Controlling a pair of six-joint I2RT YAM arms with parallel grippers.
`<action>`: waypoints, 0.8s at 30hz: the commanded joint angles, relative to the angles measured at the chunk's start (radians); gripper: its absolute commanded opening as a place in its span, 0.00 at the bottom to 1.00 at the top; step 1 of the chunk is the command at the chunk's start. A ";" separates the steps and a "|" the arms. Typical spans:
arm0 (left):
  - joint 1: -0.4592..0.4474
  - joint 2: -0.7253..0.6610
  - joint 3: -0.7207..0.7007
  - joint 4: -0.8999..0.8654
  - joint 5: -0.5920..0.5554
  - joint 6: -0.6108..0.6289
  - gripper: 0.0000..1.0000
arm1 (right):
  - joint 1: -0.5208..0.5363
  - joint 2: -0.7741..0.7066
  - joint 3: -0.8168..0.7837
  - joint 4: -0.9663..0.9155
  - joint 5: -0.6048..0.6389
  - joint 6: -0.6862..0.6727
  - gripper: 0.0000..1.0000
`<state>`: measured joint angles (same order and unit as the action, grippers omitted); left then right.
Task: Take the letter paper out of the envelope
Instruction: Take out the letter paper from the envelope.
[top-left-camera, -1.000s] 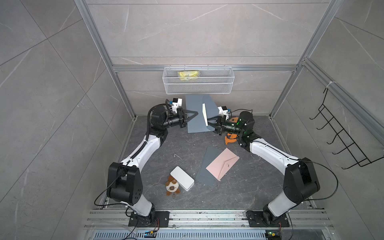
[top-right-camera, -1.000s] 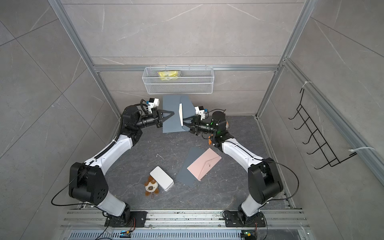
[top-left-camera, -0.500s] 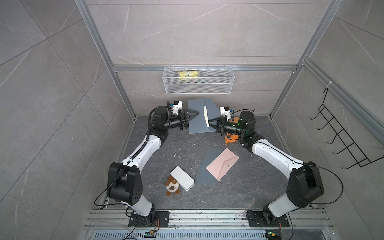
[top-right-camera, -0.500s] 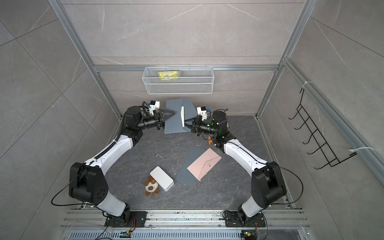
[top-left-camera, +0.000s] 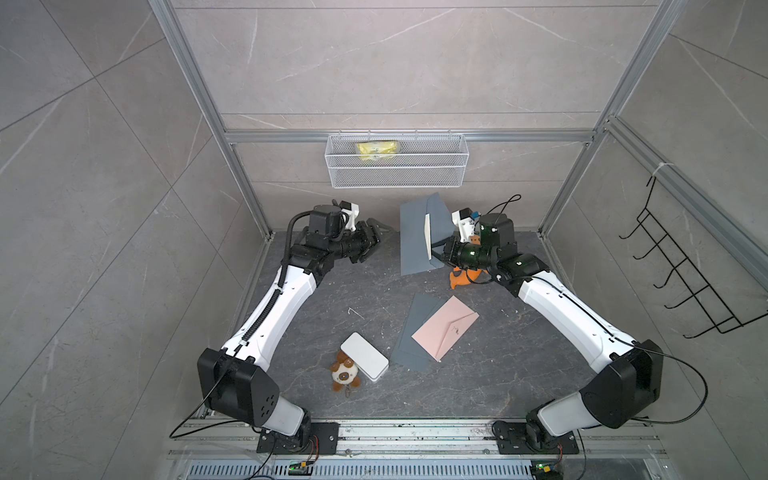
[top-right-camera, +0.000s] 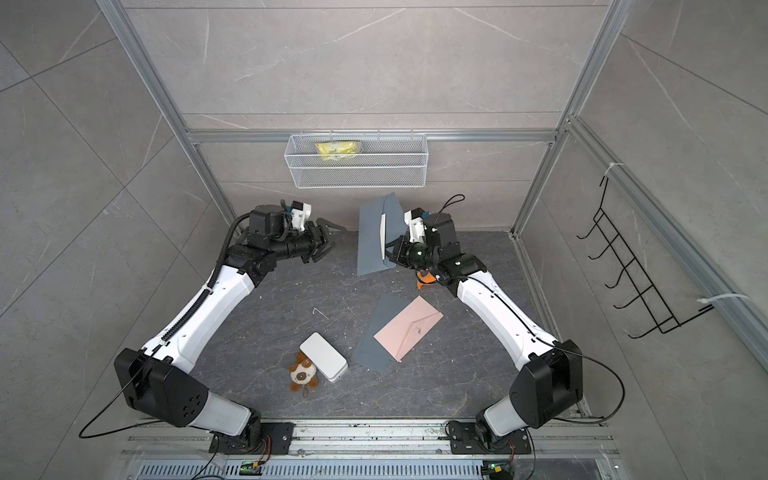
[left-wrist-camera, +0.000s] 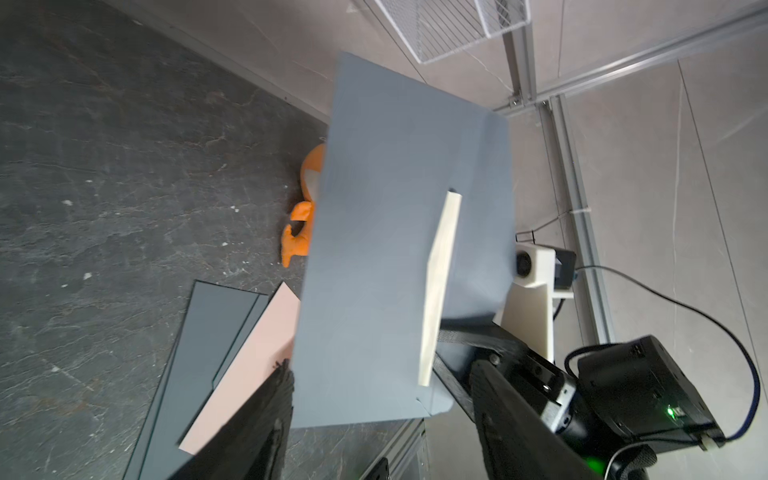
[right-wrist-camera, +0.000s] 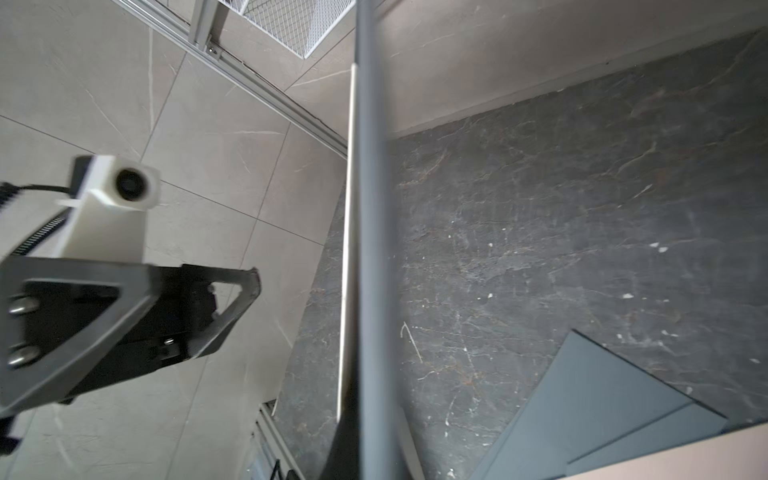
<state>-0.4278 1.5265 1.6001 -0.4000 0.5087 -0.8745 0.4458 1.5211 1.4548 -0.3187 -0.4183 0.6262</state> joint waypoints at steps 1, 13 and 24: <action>-0.062 0.057 0.115 -0.140 -0.063 0.076 0.67 | 0.033 0.029 0.076 -0.093 0.103 -0.154 0.00; -0.141 0.188 0.337 -0.335 -0.190 0.176 0.62 | 0.135 0.066 0.164 -0.221 0.258 -0.297 0.00; -0.142 0.215 0.367 -0.393 -0.223 0.198 0.52 | 0.190 0.080 0.189 -0.256 0.282 -0.338 0.00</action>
<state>-0.5678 1.7260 1.9266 -0.7662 0.2955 -0.7063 0.6243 1.5871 1.6051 -0.5549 -0.1520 0.3168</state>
